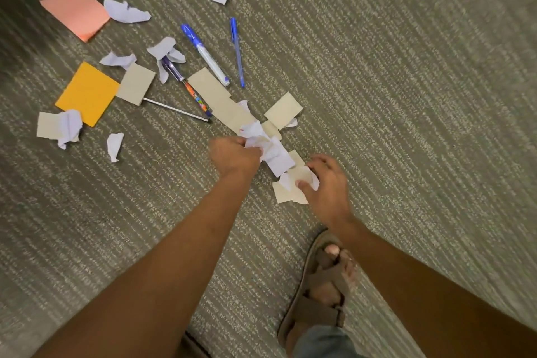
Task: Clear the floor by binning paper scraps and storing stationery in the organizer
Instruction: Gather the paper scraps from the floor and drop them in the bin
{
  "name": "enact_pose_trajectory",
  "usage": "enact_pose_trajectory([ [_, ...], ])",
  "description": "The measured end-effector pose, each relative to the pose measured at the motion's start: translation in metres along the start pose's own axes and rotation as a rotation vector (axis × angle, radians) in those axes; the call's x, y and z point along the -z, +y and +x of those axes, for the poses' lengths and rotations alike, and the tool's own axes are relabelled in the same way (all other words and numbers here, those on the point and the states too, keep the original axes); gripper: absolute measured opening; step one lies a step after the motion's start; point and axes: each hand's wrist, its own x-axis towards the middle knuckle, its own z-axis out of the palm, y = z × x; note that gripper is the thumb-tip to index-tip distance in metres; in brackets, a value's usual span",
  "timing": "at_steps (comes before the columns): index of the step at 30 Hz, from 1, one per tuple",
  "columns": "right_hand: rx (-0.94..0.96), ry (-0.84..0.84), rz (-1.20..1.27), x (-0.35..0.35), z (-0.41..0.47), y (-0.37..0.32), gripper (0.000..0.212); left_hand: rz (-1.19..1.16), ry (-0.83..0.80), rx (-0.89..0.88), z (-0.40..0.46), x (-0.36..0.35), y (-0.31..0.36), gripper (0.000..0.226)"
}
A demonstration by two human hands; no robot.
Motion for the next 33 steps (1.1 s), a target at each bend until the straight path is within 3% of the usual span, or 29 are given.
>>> enact_pose_trajectory([
  [5, -0.005, -0.004, -0.092, -0.008, 0.006, -0.007, 0.031, 0.04, 0.118, 0.007, 0.002, -0.014, -0.002, 0.03],
  [10, -0.009, 0.042, -0.13, -0.01, 0.009, -0.01, 0.022, -0.015, 0.125, -0.01, 0.001, -0.01, -0.008, 0.007],
  [13, -0.073, -0.009, 0.11, 0.001, 0.008, -0.009, 0.023, -0.181, 0.076, 0.012, -0.006, 0.004, -0.011, 0.025],
  [18, -0.246, -0.183, 0.484, 0.034, 0.004, -0.008, 0.049, -0.441, 0.075, 0.14, -0.013, 0.039, -0.01, 0.052],
  [24, -0.33, -0.223, 0.648, 0.059, 0.005, -0.017, 0.034, -0.498, 0.033, 0.256, 0.0, 0.07, -0.015, 0.036],
  [27, -0.383, -0.244, 0.676, 0.046, 0.017, -0.027, 0.039, -0.383, -0.004, 0.157, 0.01, 0.076, -0.013, 0.032],
  [29, -0.318, -0.229, 0.615, 0.029, 0.027, -0.038, 0.043, -0.266, -0.024, 0.054, 0.019, 0.076, -0.01, 0.034],
  [33, -0.17, -0.172, 0.173, -0.007, 0.039, -0.061, 0.042, 0.019, -0.063, -0.246, 0.033, 0.069, -0.004, 0.029],
])
